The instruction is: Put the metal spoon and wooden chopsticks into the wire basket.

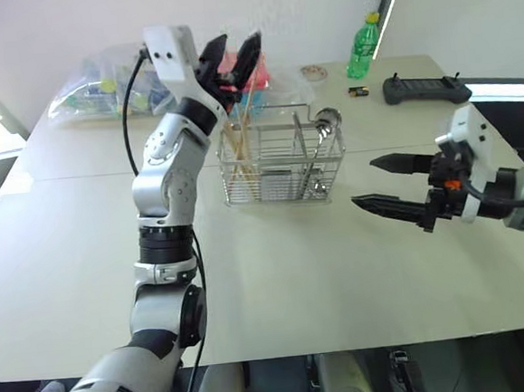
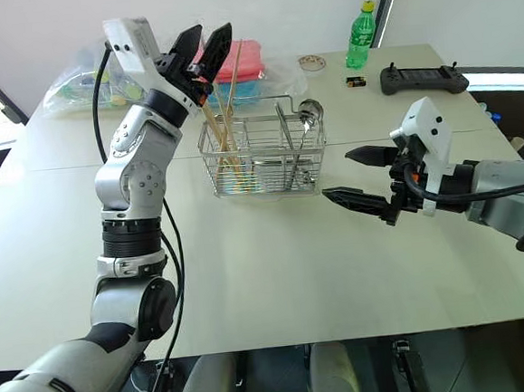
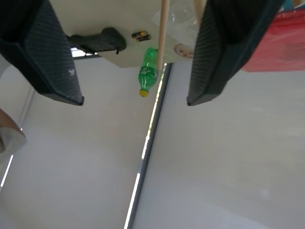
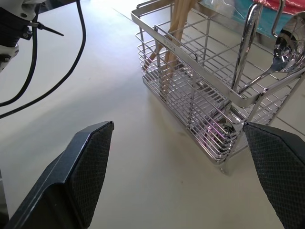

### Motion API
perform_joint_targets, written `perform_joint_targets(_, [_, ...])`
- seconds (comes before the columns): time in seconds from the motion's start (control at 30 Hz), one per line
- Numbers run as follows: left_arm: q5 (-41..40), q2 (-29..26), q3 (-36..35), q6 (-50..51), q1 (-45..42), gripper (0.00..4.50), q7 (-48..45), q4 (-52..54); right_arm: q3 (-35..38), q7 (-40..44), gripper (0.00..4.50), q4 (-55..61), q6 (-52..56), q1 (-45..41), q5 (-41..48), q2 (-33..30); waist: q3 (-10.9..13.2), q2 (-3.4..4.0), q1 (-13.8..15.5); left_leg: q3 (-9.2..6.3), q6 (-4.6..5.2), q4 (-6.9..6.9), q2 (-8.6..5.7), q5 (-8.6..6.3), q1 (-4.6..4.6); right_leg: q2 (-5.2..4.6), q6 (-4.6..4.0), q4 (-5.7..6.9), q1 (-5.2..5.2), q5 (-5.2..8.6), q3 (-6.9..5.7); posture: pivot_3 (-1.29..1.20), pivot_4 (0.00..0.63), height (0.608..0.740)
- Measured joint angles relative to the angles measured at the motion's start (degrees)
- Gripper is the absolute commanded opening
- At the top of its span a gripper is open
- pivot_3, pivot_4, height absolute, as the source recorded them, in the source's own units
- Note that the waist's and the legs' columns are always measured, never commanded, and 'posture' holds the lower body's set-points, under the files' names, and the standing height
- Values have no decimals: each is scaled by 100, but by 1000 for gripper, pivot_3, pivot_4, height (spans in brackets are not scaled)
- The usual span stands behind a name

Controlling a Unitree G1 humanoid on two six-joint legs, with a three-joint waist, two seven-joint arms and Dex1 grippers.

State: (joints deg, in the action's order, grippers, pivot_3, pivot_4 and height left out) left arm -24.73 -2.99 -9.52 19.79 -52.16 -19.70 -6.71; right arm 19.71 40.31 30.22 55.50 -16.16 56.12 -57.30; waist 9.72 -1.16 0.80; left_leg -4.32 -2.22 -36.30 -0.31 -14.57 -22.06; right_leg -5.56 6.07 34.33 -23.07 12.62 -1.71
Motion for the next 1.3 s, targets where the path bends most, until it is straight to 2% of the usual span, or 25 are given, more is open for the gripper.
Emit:
perform_joint_targets(0.23, [-256, -92, -41, 385, 4, 4463, 82, 192, 0, -70, 4468, 1, 1, 24, 42, 0, 0, 0, -5, 0, 0, 0, 0, 0, 1, 0, 0, 1, 0, 0, 0, 0, 150, 708])
perform_joint_targets(0.4, [-662, -693, -135, 1259, -76, 4463, 130, 577, -8, 20, 4468, -15, -142, 170, -155, -2, 0, 1, -15, -1, 0, 1, 0, 0, 2, 2, 0, 2, 0, 0, 0, 0, 150, 708])
perform_joint_targets(0.53, [-917, -1517, -178, 2140, -84, 4463, -22, 863, -16, 219, 4468, -146, -360, 178, -417, -19, -1, 1, -17, -1, 0, 2, 1, 0, 3, 2, 1, 3, 0, 1, 0, 0, 150, 708])
perform_joint_targets(0.7, [-1226, -2886, -60, 2941, 320, 4463, -931, 1542, -37, 526, 4468, -539, -618, 165, -790, -150, -1, 3, -39, -1, 0, 6, 1, 0, 3, 2, -1, 3, -4, 2, 1, 0, 150, 708])
perform_joint_targets(0.77, [-1359, -3603, -19, 3111, 782, 4463, -1517, 1963, -91, 696, 4468, -689, -829, 144, -998, -209, -2, 5, -56, 0, 0, 10, 2, 0, 4, 2, -3, 2, -5, 3, 2, 0, 150, 708])
perform_joint_targets(0.9, [-1420, -5169, -23, 3109, 2292, 4463, -2941, 2490, -132, 1023, 4468, -1129, -1225, 291, -1461, -275, -1, 6, -140, 5, 0, 16, 5, -1, 10, 2, -41, 3, -7, 24, 7, 0, 150, 708])
perform_joint_targets(1.03, [-1324, -6019, -157, 2805, 3381, 4463, -3911, 2633, -181, 1261, 4468, -1295, -1464, 322, -1681, -270, -1, 8, -126, 4, 0, 14, 7, -1, 8, 1, -46, 1, -7, 27, 5, 0, 150, 708])
perform_joint_targets(1.13, [-1214, -6225, -339, 2638, 3735, 4463, -4159, 2639, -219, 1357, 4468, -1401, -1543, 327, -1789, -259, -1, 8, -108, 4, 0, 13, 8, -1, 6, 0, -47, -2, -8, 27, 5, 0, 150, 708])
perform_joint_targets(1.3, [-1212, -6218, -480, 2578, 3774, 4463, -4166, 2709, -360, 1423, 4468, -1476, -1594, 257, -1890, -225, 0, 10, -121, 4, 1, 17, 8, -2, 4, 0, -47, -3, -11, 27, 5, 0, 150, 708])
